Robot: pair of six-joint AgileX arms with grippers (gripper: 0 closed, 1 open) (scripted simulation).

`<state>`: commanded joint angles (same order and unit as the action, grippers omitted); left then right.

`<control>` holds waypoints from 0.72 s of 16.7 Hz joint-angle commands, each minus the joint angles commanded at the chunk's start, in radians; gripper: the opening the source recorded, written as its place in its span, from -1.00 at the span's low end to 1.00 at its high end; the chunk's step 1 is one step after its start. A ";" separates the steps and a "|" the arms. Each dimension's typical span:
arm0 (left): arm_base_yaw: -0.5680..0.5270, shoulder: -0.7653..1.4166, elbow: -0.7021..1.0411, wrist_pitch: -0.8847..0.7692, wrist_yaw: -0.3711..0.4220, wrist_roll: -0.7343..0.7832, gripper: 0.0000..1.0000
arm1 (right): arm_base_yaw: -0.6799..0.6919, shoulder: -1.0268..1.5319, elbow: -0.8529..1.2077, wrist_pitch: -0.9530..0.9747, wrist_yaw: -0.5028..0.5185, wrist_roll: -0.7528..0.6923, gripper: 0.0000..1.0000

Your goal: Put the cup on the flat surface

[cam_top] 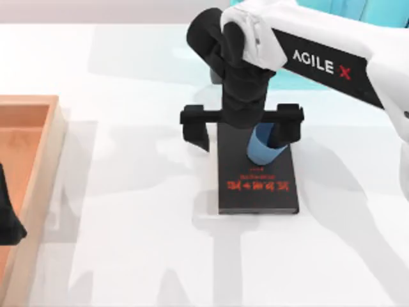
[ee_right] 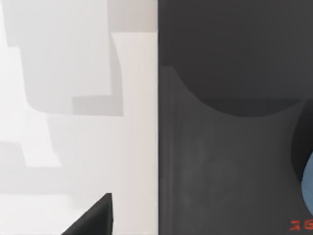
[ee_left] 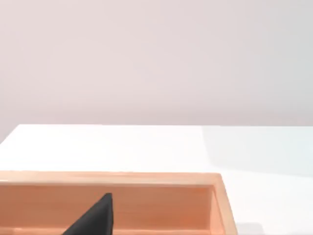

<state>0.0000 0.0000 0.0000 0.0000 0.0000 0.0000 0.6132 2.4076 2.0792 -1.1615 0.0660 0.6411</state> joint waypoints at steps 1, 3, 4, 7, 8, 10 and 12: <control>0.000 0.000 0.000 0.000 0.000 0.000 1.00 | 0.000 0.000 0.000 0.000 0.000 0.000 1.00; 0.000 0.000 0.000 0.000 0.000 0.000 1.00 | 0.000 0.000 0.000 0.000 0.000 0.000 0.85; 0.000 0.000 0.000 0.000 0.000 0.000 1.00 | 0.000 0.000 0.000 0.000 0.000 0.000 0.70; 0.000 0.000 0.000 0.000 0.000 0.000 1.00 | 0.000 0.000 0.000 0.000 0.000 0.000 0.25; 0.000 0.000 0.000 0.000 0.000 0.000 1.00 | 0.000 0.000 0.000 0.000 0.000 0.000 0.10; 0.000 0.000 0.000 0.000 0.000 0.000 1.00 | 0.000 0.000 0.000 0.000 0.000 0.000 -0.21; 0.000 0.000 0.000 0.000 0.000 0.000 1.00 | 0.000 0.000 0.000 0.000 0.000 0.000 -0.51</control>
<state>0.0000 0.0000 0.0000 0.0000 0.0000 0.0000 0.6132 2.4076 2.0792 -1.1615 0.0660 0.6411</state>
